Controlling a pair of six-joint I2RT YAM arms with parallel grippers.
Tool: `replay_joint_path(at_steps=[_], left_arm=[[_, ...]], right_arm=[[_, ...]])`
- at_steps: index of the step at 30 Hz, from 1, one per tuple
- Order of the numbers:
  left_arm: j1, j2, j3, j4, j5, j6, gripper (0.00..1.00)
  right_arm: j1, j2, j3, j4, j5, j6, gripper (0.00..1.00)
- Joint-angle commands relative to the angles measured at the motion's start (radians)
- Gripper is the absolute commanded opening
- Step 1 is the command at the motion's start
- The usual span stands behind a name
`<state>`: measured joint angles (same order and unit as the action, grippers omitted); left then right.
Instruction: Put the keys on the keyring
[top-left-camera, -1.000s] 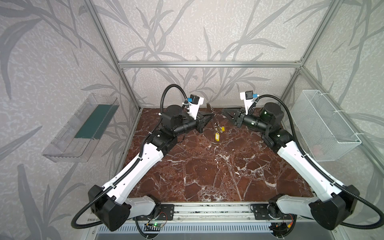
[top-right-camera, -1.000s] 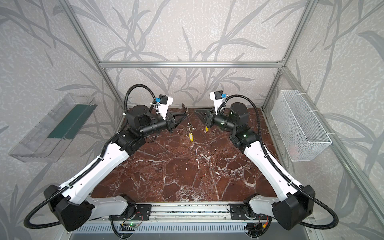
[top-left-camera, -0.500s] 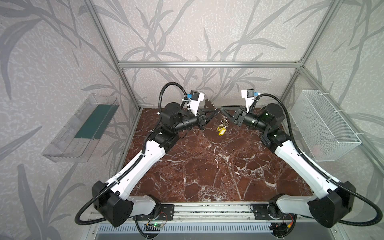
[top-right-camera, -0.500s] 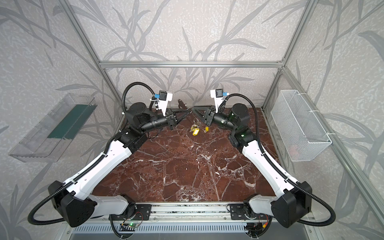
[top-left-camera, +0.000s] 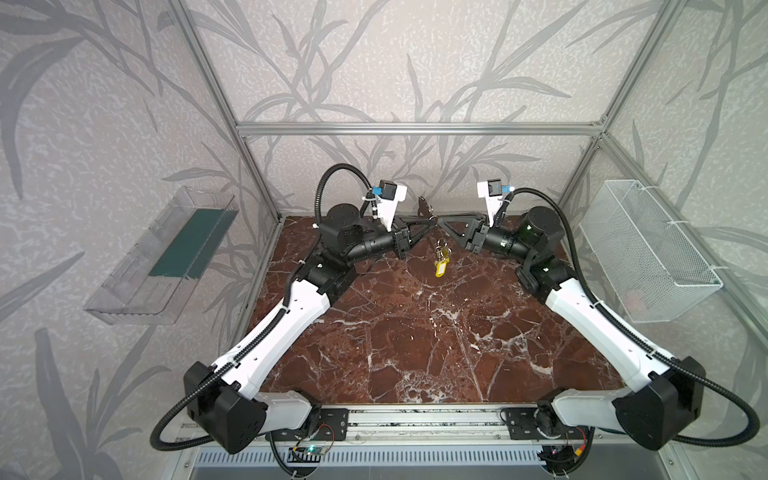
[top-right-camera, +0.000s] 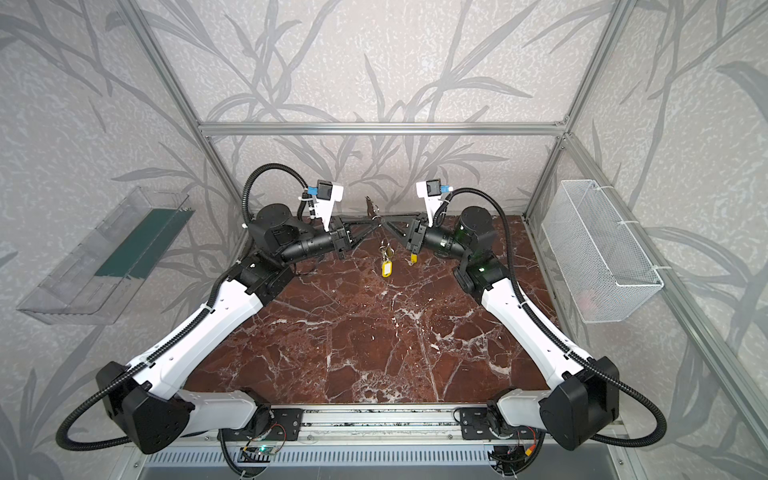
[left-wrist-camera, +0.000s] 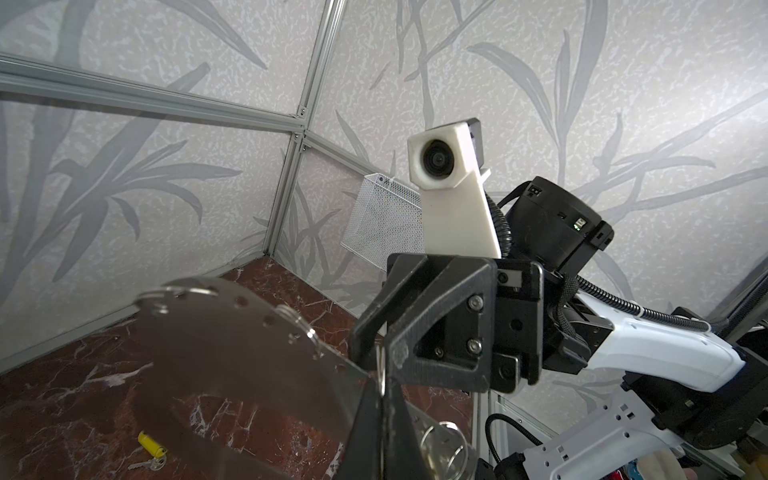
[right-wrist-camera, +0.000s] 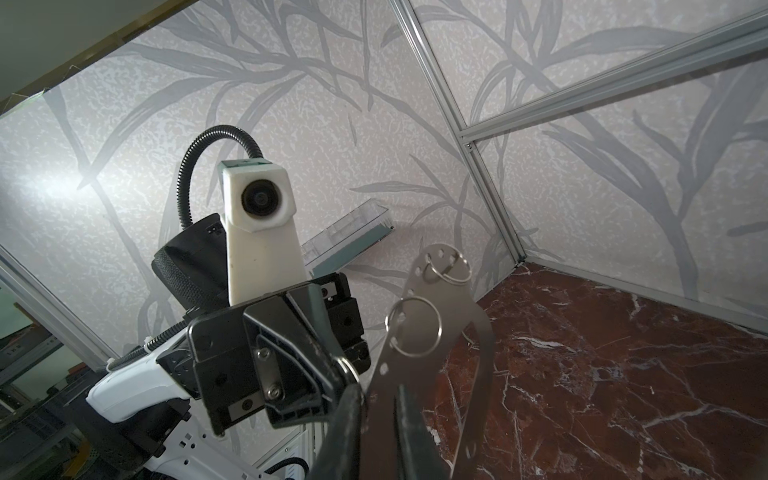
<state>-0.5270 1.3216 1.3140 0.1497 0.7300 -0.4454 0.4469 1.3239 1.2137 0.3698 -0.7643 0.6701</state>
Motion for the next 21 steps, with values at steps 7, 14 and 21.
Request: replay_joint_path(at_steps=[7,14,21], left_arm=[[0.002,0.018,0.062,0.054,0.050,-0.038,0.00],[0.000,0.025,0.064,0.053,0.041,-0.056,0.00],[0.014,0.005,0.083,-0.071,0.013,-0.030,0.22]], right_arm=[[0.015,0.018,0.022,0.044,-0.065,0.011,0.07],[0.013,-0.008,0.020,0.004,-0.058,-0.025,0.00],[-0.011,-0.046,0.005,-0.055,-0.024,-0.108,0.00]])
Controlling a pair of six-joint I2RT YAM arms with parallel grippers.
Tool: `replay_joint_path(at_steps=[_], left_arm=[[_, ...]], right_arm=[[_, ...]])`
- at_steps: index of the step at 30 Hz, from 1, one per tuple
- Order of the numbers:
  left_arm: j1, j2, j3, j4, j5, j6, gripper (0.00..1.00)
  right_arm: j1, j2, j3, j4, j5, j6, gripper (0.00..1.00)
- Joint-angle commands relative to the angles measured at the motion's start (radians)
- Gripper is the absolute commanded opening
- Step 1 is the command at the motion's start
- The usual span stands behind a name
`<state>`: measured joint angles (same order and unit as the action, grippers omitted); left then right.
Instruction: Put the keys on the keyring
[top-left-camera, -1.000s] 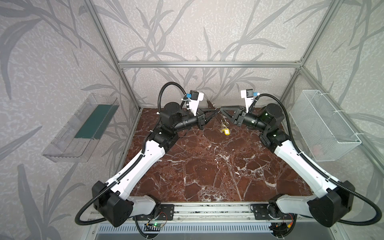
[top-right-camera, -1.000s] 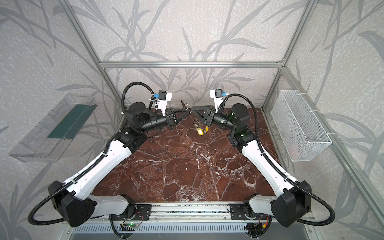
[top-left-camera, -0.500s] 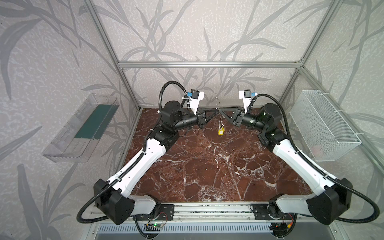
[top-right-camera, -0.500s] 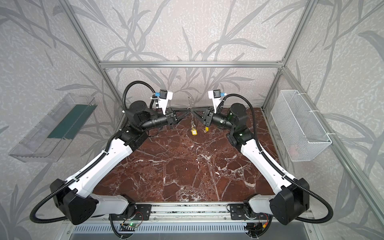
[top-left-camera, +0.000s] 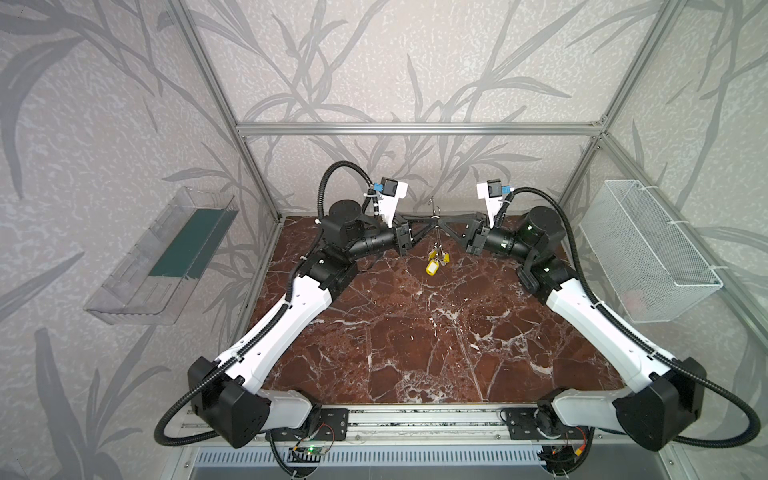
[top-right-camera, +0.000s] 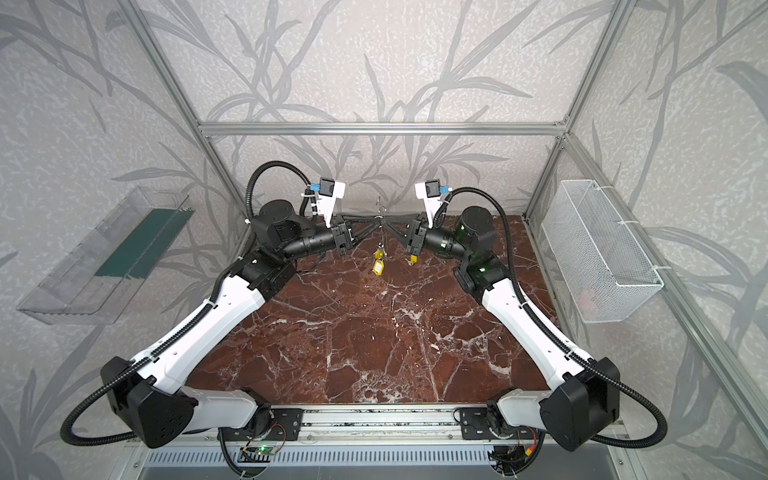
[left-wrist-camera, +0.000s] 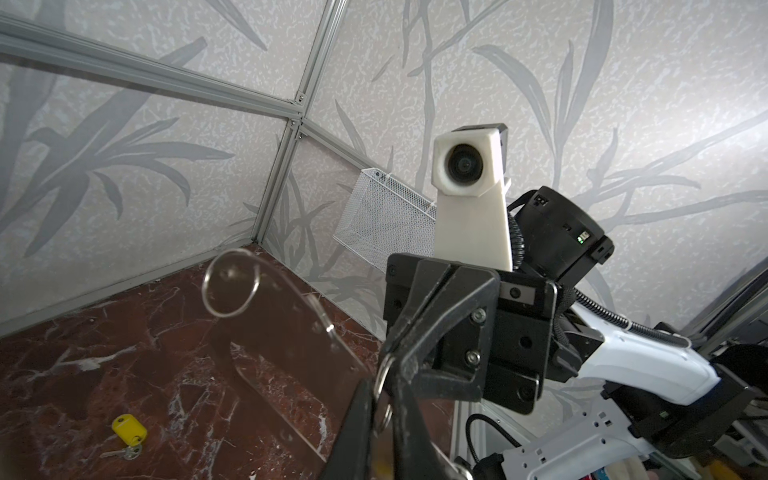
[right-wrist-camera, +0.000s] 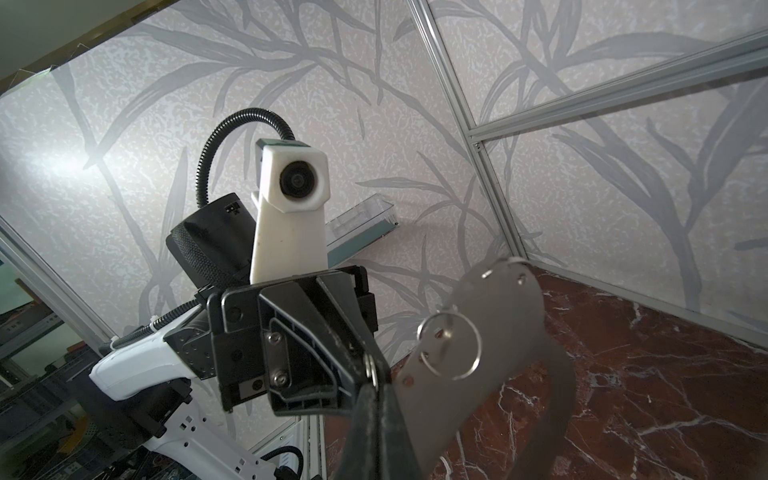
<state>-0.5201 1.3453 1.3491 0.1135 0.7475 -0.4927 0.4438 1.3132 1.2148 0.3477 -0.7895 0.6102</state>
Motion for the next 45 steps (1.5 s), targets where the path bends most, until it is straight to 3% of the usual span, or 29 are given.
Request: replay_joint_path(at_steps=[1,13,22,45], left_arm=[[0.013,-0.029,0.048,-0.062,-0.013,0.026,0.24],[0.071,-0.023,0.165,-0.388,0.080,0.185,0.26],[0.071,0.042,0.272,-0.590,0.144,0.273,0.26],[0.066,0.103,0.297,-0.600,0.212,0.303,0.20]], right_arm=[[-0.008,-0.038,0.009,-0.061,0.006,-0.069,0.00],[-0.008,-0.037,0.096,-0.316,-0.008,-0.288,0.00],[0.014,-0.013,0.139,-0.403,-0.045,-0.360,0.00],[0.038,0.020,0.166,-0.415,-0.067,-0.351,0.00]])
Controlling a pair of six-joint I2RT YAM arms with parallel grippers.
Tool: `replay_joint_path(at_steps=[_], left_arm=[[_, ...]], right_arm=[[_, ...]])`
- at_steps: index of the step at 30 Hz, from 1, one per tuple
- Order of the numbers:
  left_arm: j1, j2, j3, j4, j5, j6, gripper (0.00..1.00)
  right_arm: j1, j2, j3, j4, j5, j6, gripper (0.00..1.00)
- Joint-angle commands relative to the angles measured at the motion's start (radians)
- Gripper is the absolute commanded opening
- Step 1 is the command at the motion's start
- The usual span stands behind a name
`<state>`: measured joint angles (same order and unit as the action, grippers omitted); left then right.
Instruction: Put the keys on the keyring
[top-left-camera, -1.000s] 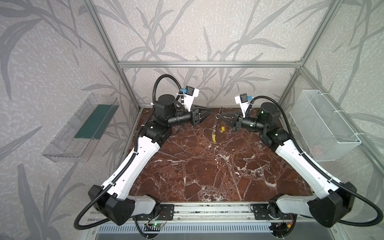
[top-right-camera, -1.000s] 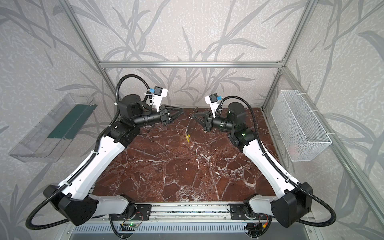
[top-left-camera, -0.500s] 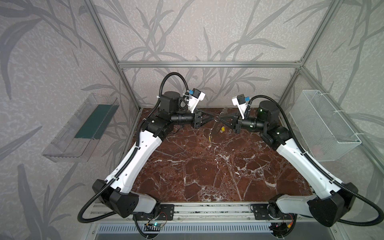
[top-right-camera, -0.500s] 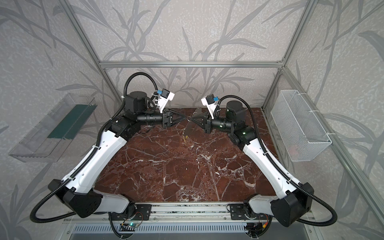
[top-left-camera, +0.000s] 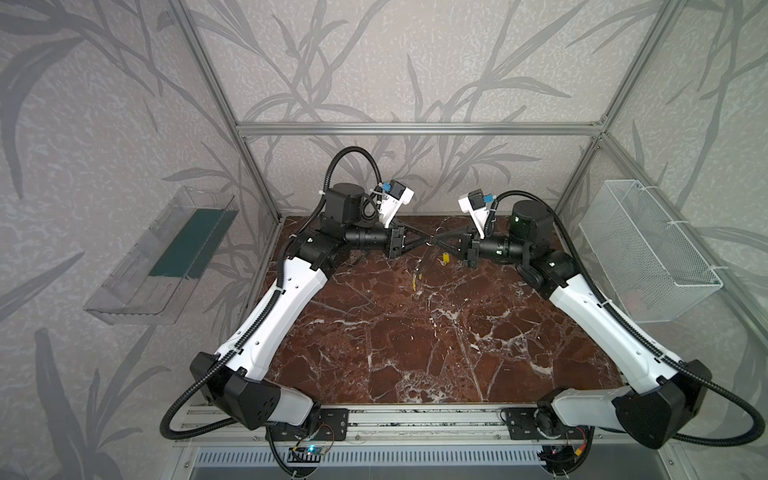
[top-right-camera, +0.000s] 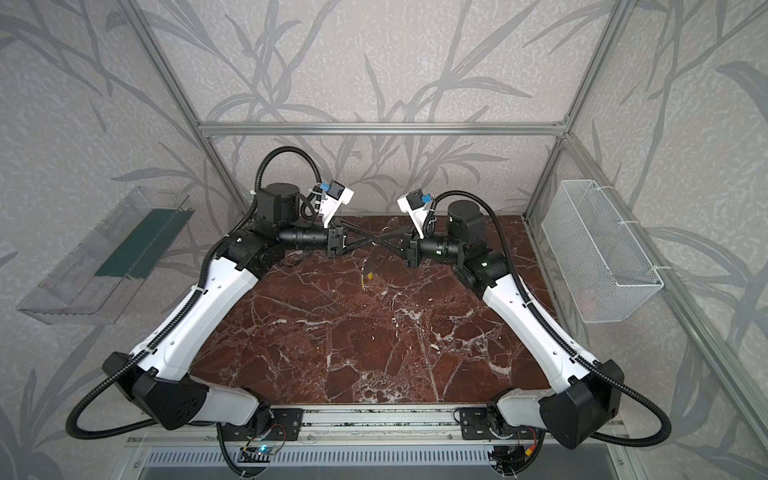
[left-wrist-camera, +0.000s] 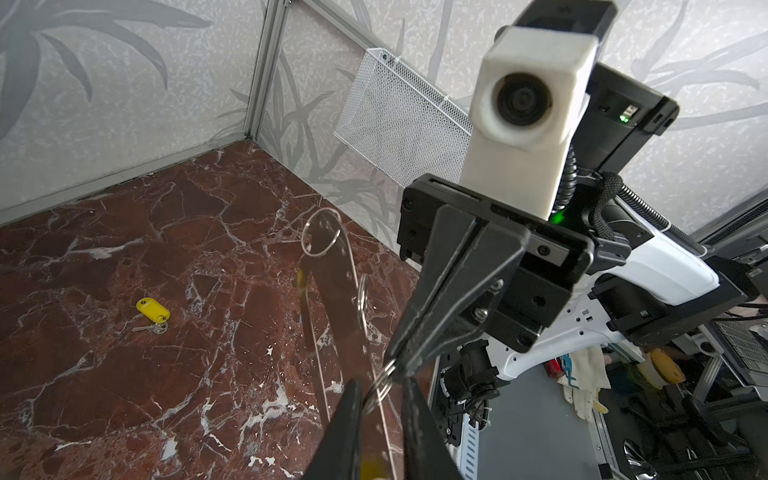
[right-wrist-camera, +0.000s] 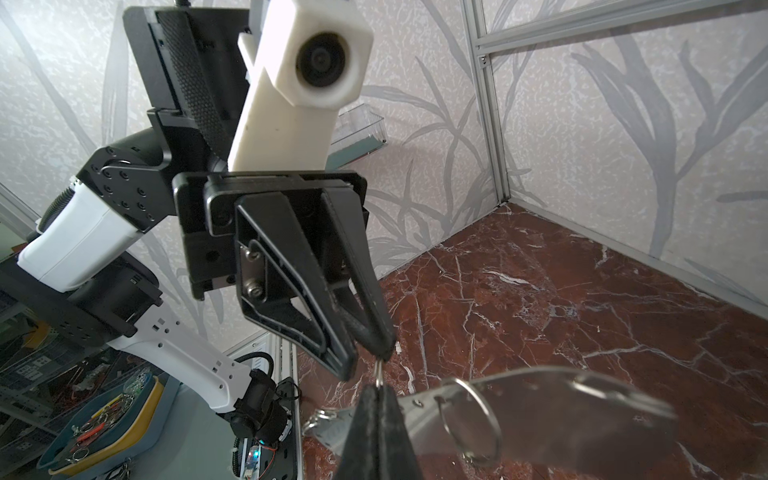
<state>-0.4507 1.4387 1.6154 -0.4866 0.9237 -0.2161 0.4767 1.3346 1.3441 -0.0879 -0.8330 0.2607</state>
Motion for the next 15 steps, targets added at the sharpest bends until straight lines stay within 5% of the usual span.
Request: replay_joint_path(at_steps=[1,10,15], left_arm=[[-0.003,0.013,0.032,-0.001,0.039,0.027,0.20],[-0.006,0.020,0.036,0.002,0.051,0.028,0.13],[-0.011,0.021,0.037,0.008,0.051,0.027,0.00]], right_arm=[[0.006,-0.001,0.038,0.020,-0.024,-0.001,0.00],[0.011,0.003,0.041,0.023,-0.026,0.002,0.00],[0.011,0.000,0.038,0.019,-0.025,0.001,0.00]])
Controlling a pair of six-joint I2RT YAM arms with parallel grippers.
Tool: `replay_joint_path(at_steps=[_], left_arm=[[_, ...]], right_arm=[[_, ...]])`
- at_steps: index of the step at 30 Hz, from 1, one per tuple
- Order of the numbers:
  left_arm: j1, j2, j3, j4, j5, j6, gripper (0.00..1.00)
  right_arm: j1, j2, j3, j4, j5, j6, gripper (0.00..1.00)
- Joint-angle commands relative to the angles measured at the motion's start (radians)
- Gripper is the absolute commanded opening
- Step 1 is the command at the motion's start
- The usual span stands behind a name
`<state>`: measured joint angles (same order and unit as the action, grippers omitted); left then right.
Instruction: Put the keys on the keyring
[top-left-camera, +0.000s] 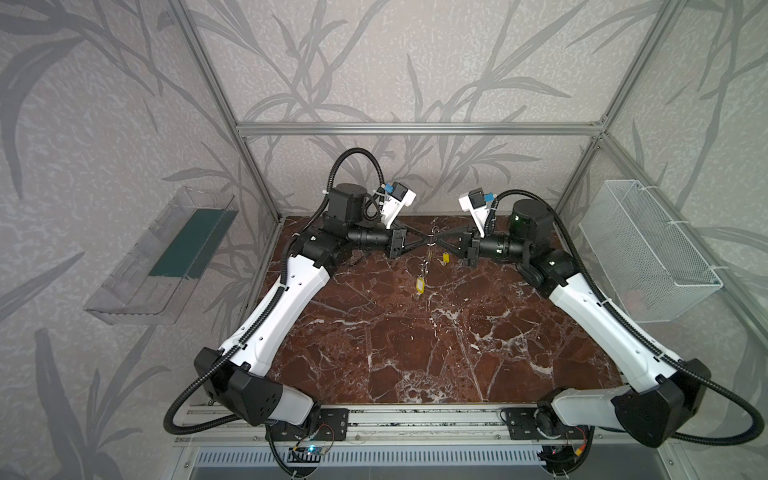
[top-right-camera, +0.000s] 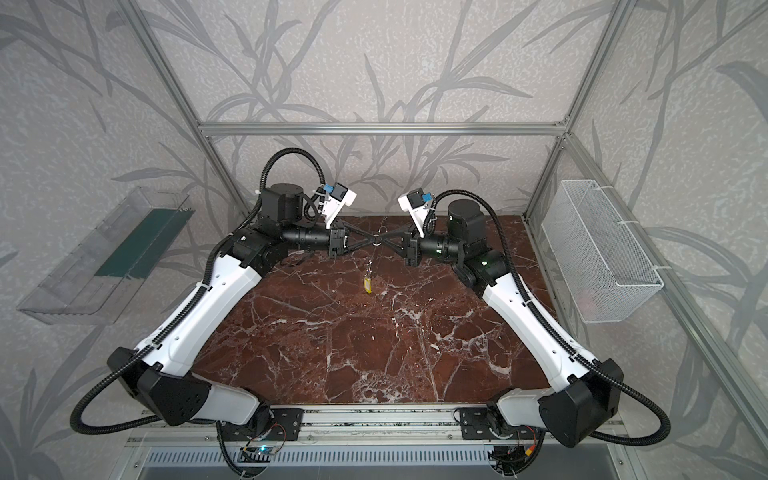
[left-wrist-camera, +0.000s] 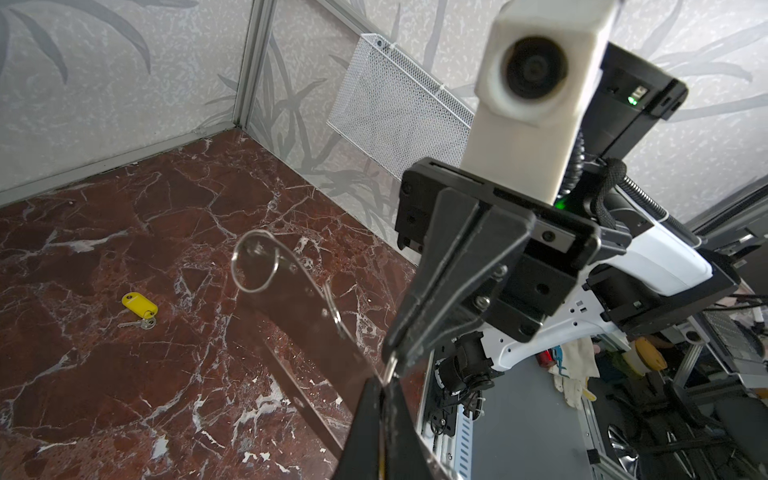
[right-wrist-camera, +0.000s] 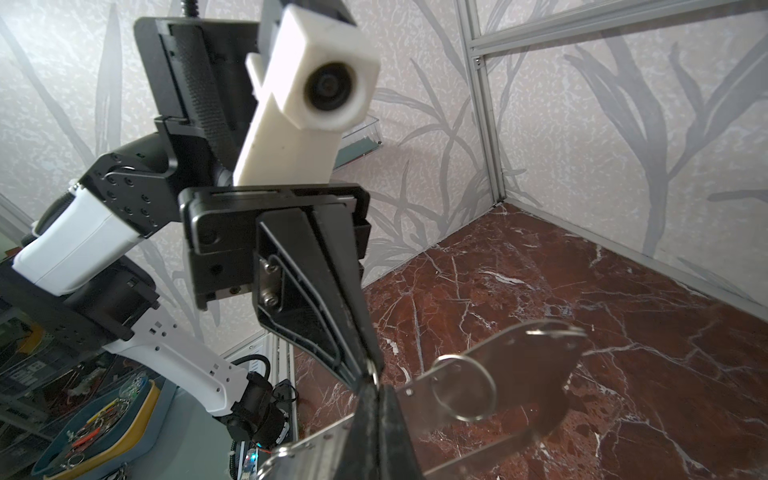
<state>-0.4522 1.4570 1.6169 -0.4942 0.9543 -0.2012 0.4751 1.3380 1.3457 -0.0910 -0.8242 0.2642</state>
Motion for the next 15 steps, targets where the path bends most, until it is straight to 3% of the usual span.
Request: replay_joint_path(at_steps=[1,6,9,15], left_arm=[[-0.009,0.002,0.034,0.016,0.015,0.011,0.00],[-0.012,-0.029,-0.007,0.069,-0.030,0.000,0.00],[-0.012,-0.062,-0.062,0.158,-0.071,-0.035,0.00],[-0.030,-0.123,-0.156,0.328,-0.194,-0.082,0.00]], right_arm=[[0.012,-0.003,0.036,0.022,-0.030,-0.003,0.00],[0.010,-0.020,0.019,0.027,0.026,0.009,0.02],[-0.006,-0.045,-0.017,0.079,0.060,0.046,0.14],[-0.063,-0.103,-0.121,0.228,0.139,0.160,0.17]])
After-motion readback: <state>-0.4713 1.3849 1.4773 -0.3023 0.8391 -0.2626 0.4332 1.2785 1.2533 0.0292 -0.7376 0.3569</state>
